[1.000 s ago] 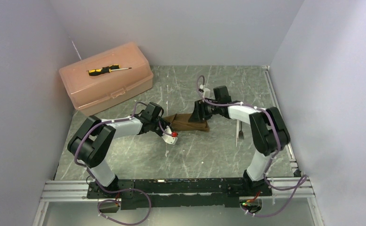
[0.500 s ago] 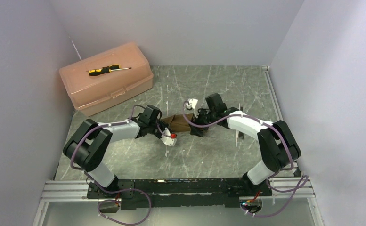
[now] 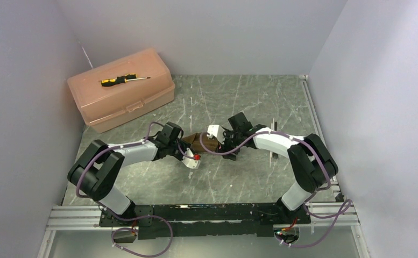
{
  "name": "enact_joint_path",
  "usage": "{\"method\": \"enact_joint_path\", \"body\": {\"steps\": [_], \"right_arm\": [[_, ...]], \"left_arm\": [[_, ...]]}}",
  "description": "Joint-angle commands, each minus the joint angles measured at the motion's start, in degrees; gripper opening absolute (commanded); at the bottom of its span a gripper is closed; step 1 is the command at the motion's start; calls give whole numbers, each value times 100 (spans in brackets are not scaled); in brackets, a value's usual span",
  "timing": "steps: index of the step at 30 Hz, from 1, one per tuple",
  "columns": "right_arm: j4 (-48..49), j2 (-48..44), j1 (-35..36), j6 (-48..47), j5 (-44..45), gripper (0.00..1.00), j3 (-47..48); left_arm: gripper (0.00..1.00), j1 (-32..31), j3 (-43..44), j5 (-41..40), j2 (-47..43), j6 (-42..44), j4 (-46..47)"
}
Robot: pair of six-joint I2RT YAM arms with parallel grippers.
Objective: Fold the napkin into a case and place the utensils inside
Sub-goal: Grasp the top corner of the smaller rectangle folded napkin from the folded napkin.
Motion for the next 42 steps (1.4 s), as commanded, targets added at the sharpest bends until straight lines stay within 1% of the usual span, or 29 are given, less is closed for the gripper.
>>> {"method": "enact_joint_path", "body": {"steps": [1,2,3,5,6,7,8,9,10,16,19,24,26,27,29,30,34,35,37,39,40,42], "right_arm": [[296,32,183,-295,399,68,94],[312,65,178,-296,408,64,143],[316,72,183,-301,409,58,196],[222,118,165,-281,347,41,339],[111,156,143,-263,264,29,455],[-16,214,106,-223,162,14,596],[-193,291,61,-169,52,6,761],[-382,372,21,-127,-56,2,917],[-553,472,-4,-81,-145,0,1091],[-1623,1089,-145,141,-694,0,2033],[-2278,1406,-273,-12,-1324,0,2645],[-3530,2327,-482,-293,-1695,0,3871],[-3986,2676,-603,-445,-2058,0,4375],[-4260,2868,-661,-513,-2261,0,4605],[-4796,3291,-753,-696,-2563,5,5080],[-4975,3490,-785,-782,-2655,5,5241],[-5270,4135,-850,-726,-2949,9,5608],[-5338,4238,-852,-754,-2992,9,5666],[-5225,4323,-850,-632,-2948,9,5632],[-5185,4395,-852,-548,-2891,9,5651],[-5156,4430,-852,-502,-2887,8,5657],[-5109,4506,-848,-386,-2903,7,5725]], "left_arm": [[3,7,-354,-266,97,-410,-1749],[3,-1,-384,-281,62,-379,-1755],[3,-3,-412,-295,24,-360,-1746],[3,4,-461,-323,-60,-301,-1743],[3,1,-513,-329,-120,-261,-1722],[3,-3,-559,-349,-166,-215,-1679],[3,1,-609,-363,-207,-171,-1617],[3,-3,-661,-379,-244,-134,-1561],[3,-2,-691,-400,-265,-117,-1506],[3,-3,-746,-623,-343,-146,-1327],[3,-3,-796,-616,-464,-107,-1228],[3,-28,-791,-742,-641,-89,-1115],[3,-46,-831,-694,-791,-19,-1184],[3,-78,-855,-670,-853,57,-1262],[3,-97,-945,-604,-977,167,-1352],[3,-110,-966,-577,-1037,203,-1384],[3,-148,-960,-604,-1076,47,-1302],[4,-159,-968,-650,-1072,-70,-1165],[10,-170,-906,-743,-1032,-385,-917],[19,-178,-805,-793,-1030,-734,-713],[22,-179,-775,-760,-1060,-870,-649],[26,-202,-759,-671,-1133,-1011,-555]]}}
